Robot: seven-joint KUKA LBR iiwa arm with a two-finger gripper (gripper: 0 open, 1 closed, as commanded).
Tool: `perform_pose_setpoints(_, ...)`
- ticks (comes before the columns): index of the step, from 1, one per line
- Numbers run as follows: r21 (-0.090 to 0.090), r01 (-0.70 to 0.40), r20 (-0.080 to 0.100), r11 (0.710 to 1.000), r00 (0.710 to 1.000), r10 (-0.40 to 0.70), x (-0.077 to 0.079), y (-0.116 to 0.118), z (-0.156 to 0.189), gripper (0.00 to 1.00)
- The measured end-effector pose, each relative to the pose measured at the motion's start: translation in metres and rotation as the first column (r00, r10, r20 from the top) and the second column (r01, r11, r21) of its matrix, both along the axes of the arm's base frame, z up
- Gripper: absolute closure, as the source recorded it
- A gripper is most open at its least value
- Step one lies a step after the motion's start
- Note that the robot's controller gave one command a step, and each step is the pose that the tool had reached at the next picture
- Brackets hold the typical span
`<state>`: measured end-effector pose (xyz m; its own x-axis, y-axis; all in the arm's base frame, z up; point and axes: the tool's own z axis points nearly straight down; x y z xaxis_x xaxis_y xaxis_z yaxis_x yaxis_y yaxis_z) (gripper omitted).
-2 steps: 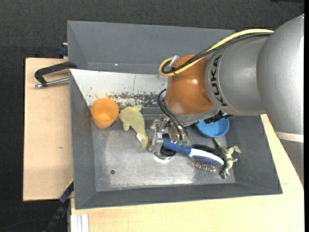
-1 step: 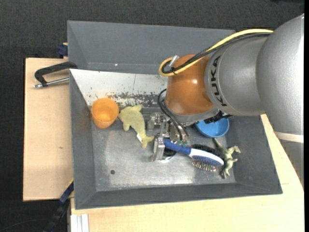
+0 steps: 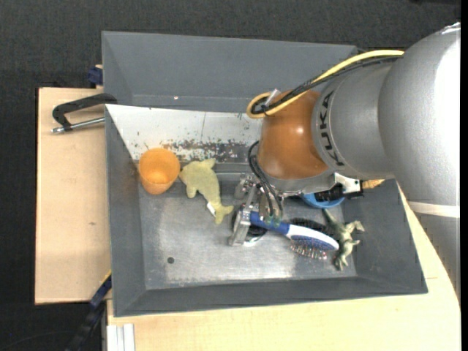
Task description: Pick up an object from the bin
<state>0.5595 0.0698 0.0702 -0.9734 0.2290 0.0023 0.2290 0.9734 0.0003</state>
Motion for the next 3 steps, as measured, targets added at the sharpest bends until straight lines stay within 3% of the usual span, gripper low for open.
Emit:
perform_pose_setpoints(1,0.002,-0.001,0.002,1.000,1.000,0.001,0.000,0.001,0.000,1.00)
perform_pose_setpoints(2,0.004,0.019,0.017,1.000,1.000,-0.019,0.021,0.029,0.097,1.00)
perform_pose_setpoints(3,0.001,0.050,-0.003,0.999,0.999,-0.050,-0.006,0.052,0.047,1.00)
